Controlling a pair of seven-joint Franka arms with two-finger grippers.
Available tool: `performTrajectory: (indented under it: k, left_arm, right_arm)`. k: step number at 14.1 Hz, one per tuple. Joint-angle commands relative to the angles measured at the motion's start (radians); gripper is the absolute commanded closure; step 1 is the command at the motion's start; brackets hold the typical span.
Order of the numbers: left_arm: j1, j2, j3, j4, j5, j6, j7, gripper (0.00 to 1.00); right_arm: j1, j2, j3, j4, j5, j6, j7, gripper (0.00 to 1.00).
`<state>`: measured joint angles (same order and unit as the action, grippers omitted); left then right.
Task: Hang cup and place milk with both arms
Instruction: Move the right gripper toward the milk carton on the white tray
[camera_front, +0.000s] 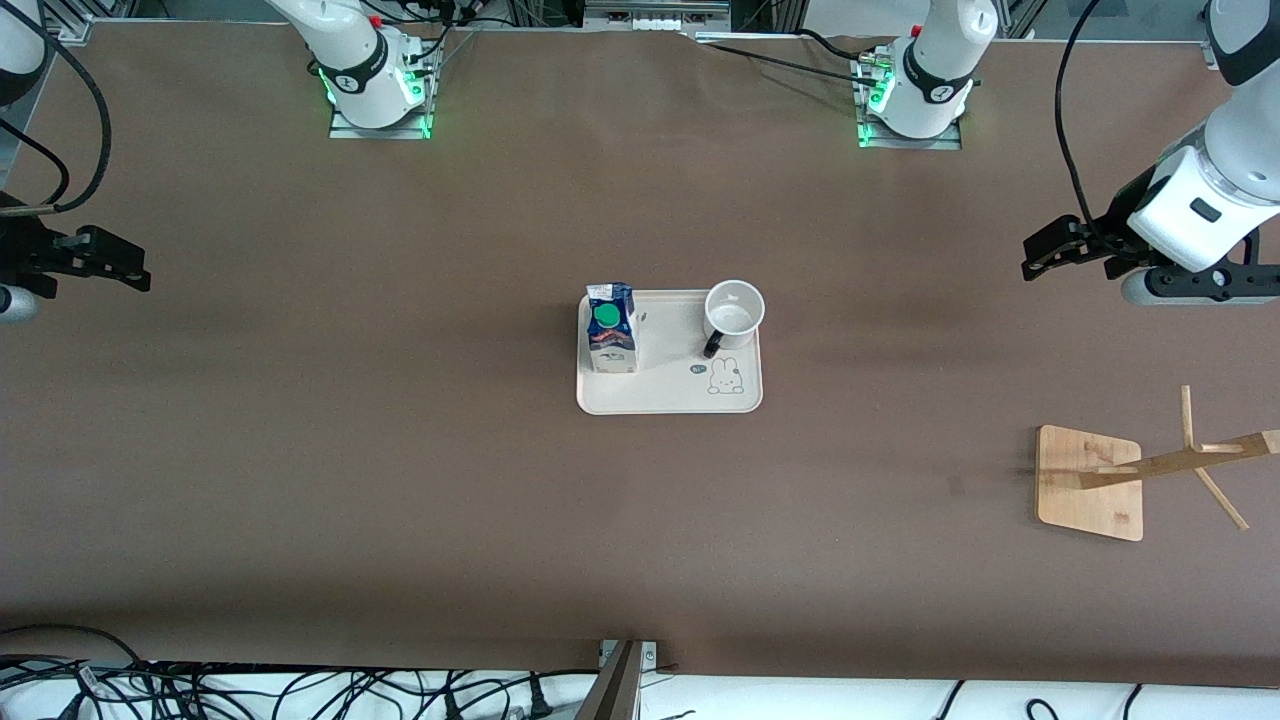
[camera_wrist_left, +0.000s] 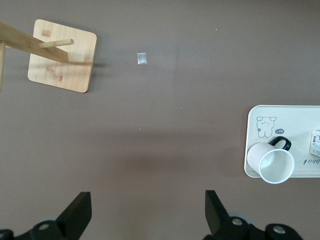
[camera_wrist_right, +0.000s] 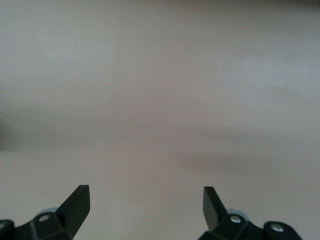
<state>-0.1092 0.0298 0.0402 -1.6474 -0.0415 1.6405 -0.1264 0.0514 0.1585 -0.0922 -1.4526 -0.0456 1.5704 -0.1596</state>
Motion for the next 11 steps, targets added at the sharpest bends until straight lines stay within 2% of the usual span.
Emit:
performTrajectory:
  k: [1, 5, 6, 8, 11]
  left_arm:
    - [0.003, 0.005, 0.003, 0.029, -0.008, -0.037, 0.016, 0.0]
    - [0.003, 0.005, 0.003, 0.029, -0.008, -0.041, 0.018, 0.0]
    - [0.003, 0.005, 0.003, 0.029, -0.006, -0.039, 0.018, 0.0]
    - [0.003, 0.007, 0.004, 0.031, -0.008, -0.036, 0.016, 0.0]
    - [0.002, 0.016, 0.003, 0.041, -0.008, -0.03, 0.016, 0.0]
  right_arm:
    - [0.005, -0.022, -0.003, -0.02, 0.022, -0.004, 0.011, 0.0]
    - [0.022, -0.017, 0.0, -0.025, 0.035, -0.015, 0.02, 0.0]
    - [0.033, 0.007, 0.002, -0.025, 0.059, -0.019, 0.023, 0.0]
    - [0.05, 0.03, 0.0, -0.025, 0.174, -0.02, 0.026, 0.0]
    - [0.077, 0.071, 0.0, -0.026, 0.191, -0.023, 0.014, 0.0]
